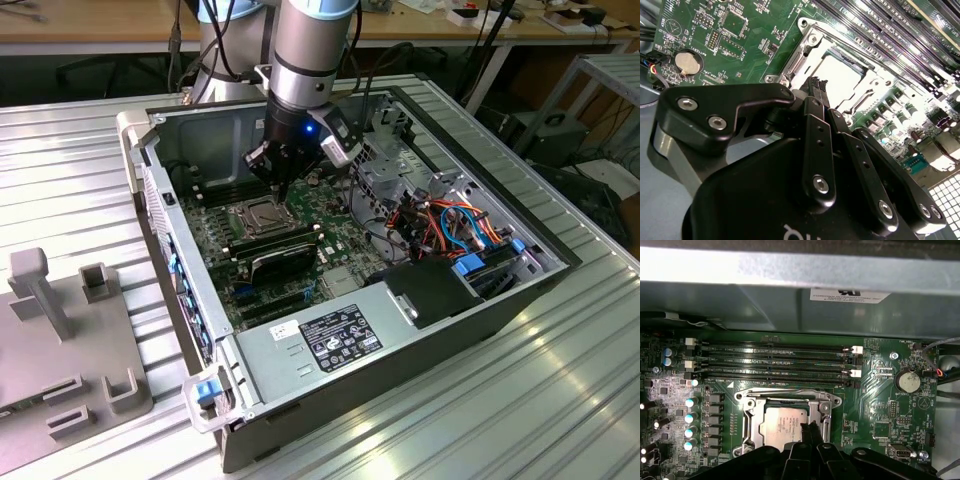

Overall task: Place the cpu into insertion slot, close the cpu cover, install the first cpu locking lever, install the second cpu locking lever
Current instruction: 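Install the second cpu locking lever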

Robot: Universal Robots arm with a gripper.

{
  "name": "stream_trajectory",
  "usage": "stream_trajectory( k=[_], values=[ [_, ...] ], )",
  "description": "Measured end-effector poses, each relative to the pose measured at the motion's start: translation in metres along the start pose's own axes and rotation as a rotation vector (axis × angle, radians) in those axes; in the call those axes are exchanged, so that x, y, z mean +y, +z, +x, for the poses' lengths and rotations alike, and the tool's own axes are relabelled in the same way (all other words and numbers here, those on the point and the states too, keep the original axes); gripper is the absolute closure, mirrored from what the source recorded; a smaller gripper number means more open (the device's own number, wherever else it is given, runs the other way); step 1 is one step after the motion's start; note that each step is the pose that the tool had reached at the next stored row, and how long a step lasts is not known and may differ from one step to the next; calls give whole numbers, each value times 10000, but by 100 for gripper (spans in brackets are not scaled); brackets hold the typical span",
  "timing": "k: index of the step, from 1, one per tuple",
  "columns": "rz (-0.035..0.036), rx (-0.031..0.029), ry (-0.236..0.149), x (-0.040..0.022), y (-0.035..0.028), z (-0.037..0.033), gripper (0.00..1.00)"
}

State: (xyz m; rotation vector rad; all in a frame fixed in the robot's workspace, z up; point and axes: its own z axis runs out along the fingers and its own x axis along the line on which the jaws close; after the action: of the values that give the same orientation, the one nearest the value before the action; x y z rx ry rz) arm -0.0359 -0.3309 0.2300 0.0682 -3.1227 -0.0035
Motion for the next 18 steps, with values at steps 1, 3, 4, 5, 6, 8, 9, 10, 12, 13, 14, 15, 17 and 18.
stream_trajectory(
  k=[1,3,4,5,6,8,9,10,12,13,14,15,17,18],
  values=[
    [4,1,0,0,-7,0,89],
    [1,-2,0,1,-35,0,89],
    [3,-1,0,1,-44,0,89],
    [2,-1,0,1,-50,0,89],
    [-1,-3,0,1,-52,0,89],
    [2,-2,0,1,-57,0,89],
    [2,-1,0,1,-58,1,89],
    [2,-1,0,1,-59,1,89],
    [3,-1,0,1,-62,1,89],
    [3,-1,0,1,-64,1,89],
    [3,-1,0,1,-66,1,89],
    [3,-1,0,1,-67,1,89],
    [3,-1,0,1,-70,1,89],
    [3,-1,0,0,-70,1,89]
  ],
)
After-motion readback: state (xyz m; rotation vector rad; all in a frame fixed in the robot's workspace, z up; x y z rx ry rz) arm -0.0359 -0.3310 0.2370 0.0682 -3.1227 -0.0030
